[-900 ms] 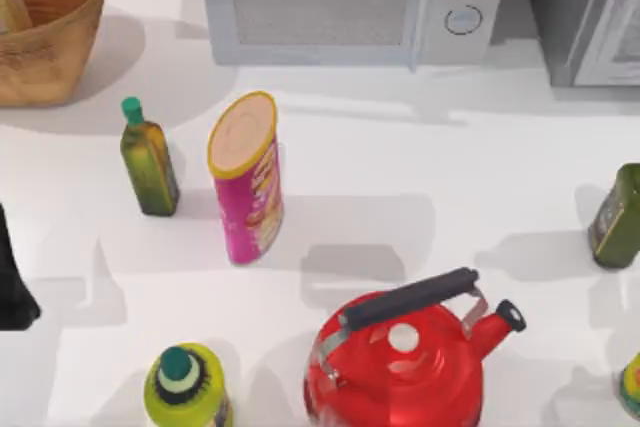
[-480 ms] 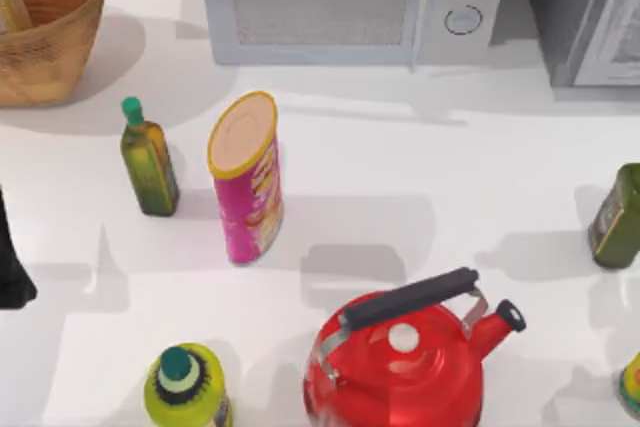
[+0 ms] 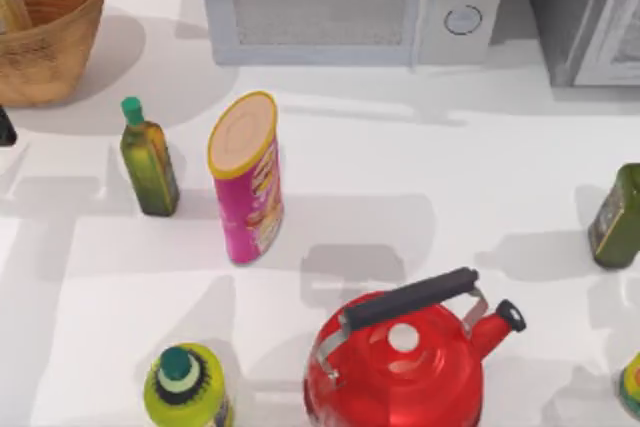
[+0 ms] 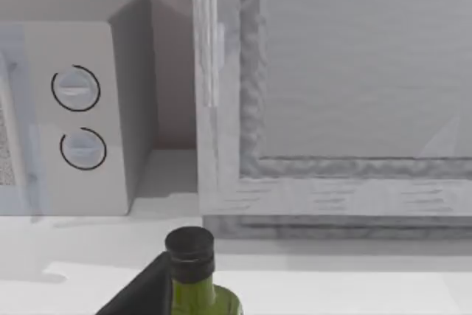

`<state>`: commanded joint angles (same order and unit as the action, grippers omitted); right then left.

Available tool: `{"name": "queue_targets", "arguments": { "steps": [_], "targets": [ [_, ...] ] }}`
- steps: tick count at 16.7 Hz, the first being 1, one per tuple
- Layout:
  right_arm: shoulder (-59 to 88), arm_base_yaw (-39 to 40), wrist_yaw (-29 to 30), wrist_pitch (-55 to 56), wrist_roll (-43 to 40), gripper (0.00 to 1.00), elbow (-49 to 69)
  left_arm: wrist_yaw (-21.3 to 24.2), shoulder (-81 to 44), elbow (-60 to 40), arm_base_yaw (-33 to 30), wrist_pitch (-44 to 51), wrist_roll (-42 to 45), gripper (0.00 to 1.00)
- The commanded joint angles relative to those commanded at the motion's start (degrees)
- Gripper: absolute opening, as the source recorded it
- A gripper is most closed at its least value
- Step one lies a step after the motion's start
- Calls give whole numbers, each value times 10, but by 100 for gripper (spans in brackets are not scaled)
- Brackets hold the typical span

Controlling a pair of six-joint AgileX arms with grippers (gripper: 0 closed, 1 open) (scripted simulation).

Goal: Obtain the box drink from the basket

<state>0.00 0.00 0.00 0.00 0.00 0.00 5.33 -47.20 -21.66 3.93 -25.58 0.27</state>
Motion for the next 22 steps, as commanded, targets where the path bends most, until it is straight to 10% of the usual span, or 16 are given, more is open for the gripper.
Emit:
{"name": "queue_targets", "arguments": {
  "steps": [12,22],
  "targets": [
    [0,0,0,0,0,100,0,59,-588,-266,56,-315,2,100],
    [0,0,0,0,0,100,0,74,-734,-334,70,-395,3,100]
  ]
}}
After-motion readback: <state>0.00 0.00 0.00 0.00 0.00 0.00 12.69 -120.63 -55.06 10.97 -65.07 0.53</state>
